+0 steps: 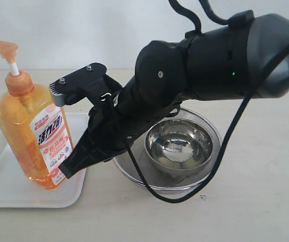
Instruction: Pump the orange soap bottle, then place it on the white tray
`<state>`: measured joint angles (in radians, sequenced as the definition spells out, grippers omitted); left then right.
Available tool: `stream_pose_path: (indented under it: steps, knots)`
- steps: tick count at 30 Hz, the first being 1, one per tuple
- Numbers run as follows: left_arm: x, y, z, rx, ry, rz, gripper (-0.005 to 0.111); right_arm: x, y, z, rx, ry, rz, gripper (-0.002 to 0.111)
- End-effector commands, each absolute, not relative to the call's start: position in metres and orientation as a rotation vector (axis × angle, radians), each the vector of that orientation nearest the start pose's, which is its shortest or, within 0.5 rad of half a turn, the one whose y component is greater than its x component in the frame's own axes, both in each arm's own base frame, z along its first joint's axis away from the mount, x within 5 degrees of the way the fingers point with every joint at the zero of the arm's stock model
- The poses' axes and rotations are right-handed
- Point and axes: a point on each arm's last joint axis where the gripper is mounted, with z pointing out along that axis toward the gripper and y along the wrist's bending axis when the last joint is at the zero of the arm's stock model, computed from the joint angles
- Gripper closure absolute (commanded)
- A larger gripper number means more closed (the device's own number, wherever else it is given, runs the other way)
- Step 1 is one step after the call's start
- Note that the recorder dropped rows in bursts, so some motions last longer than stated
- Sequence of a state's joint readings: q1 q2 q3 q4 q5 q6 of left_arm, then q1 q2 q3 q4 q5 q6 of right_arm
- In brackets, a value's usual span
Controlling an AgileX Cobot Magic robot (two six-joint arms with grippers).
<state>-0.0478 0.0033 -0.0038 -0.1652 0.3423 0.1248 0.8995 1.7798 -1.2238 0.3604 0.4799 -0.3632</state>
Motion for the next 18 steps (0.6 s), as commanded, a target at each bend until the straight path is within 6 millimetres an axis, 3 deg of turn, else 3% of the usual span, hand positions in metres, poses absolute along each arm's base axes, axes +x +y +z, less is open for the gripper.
stream_pose_path:
  steps: [1,2,6,12,18]
  knots:
    - [0.054,-0.006,0.184,0.134,1.801,-0.025,0.102,0.226,0.307,0.235,-1.215,2.228,0.569,0.108]
    - [0.054,-0.004,0.185,0.241,1.784,0.097,0.102,0.224,0.306,0.240,-1.215,2.216,0.576,0.108]
    - [0.055,-0.001,0.187,0.372,1.744,0.257,0.102,0.220,0.301,0.249,-1.211,2.182,0.584,0.108]
    - [0.056,-0.003,0.211,0.280,1.482,0.213,0.102,0.218,0.296,0.240,-1.229,2.162,0.552,0.108]
    - [0.054,-0.003,0.225,0.179,1.342,0.128,0.102,0.219,0.295,0.238,-1.221,2.143,0.541,0.108]
